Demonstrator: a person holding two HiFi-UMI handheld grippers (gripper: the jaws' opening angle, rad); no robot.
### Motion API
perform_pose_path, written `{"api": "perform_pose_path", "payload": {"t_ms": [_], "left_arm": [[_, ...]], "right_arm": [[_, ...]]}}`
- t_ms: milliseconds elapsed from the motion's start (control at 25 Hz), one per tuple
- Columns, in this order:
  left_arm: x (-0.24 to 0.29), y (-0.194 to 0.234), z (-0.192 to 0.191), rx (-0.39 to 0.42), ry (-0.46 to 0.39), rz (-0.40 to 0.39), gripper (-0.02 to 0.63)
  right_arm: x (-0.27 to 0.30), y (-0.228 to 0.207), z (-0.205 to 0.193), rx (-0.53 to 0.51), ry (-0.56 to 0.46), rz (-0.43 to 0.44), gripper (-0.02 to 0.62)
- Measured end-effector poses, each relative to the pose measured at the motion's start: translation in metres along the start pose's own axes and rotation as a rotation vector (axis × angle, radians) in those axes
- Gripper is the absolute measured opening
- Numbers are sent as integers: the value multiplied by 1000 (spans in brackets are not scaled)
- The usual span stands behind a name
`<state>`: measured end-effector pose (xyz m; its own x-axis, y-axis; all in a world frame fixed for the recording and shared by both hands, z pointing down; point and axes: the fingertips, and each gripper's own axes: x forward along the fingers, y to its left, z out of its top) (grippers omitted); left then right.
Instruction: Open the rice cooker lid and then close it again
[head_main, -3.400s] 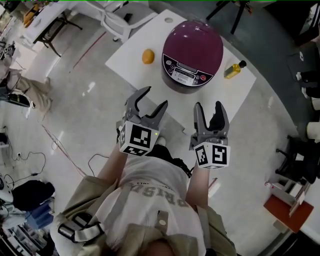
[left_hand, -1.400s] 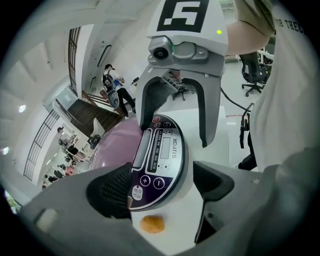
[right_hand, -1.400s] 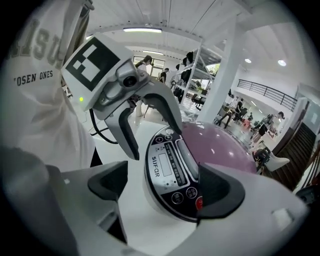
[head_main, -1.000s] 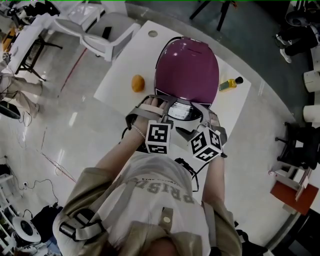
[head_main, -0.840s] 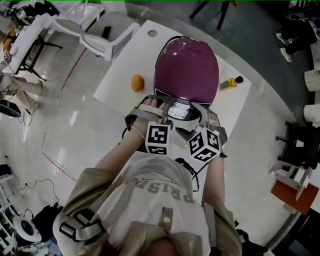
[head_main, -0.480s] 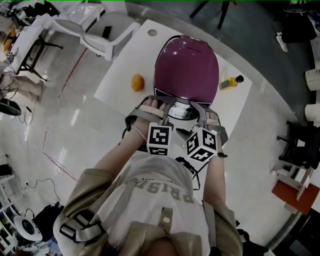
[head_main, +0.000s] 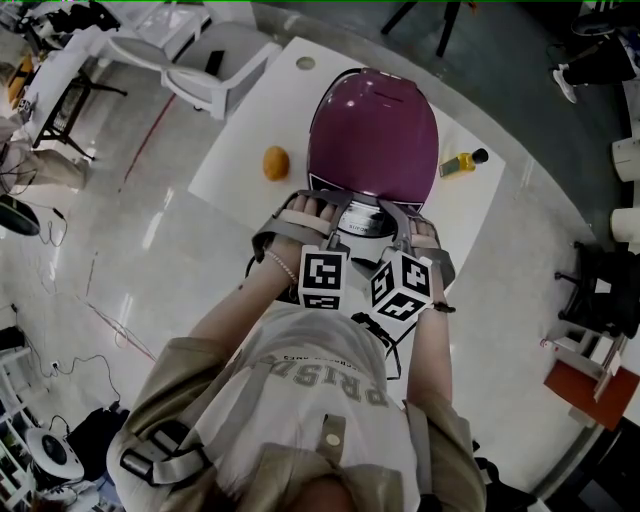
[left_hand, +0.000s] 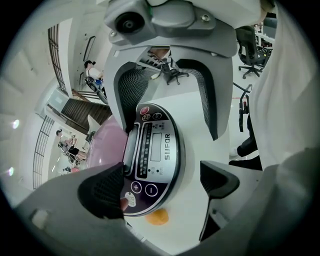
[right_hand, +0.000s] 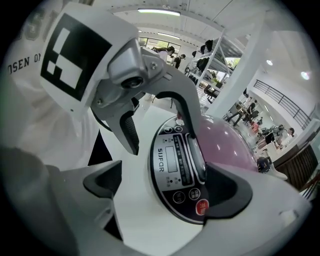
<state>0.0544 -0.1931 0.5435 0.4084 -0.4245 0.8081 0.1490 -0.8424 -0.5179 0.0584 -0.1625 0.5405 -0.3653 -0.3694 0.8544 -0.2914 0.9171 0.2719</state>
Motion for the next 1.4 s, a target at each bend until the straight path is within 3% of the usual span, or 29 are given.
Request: {"api": "perform_pose_path", "payload": {"t_ms": [240, 760, 1400], "left_arm": [[2, -6, 1, -12, -1, -32, 532], [3, -7, 1, -29, 5, -18, 532], [3, -4, 2, -45, -18, -36, 537]], "right_arm": [[3, 0, 0, 10, -7, -18, 502], [6, 1, -1, -8, -10, -51, 506], [4, -5, 4, 77, -36, -36, 506]]}}
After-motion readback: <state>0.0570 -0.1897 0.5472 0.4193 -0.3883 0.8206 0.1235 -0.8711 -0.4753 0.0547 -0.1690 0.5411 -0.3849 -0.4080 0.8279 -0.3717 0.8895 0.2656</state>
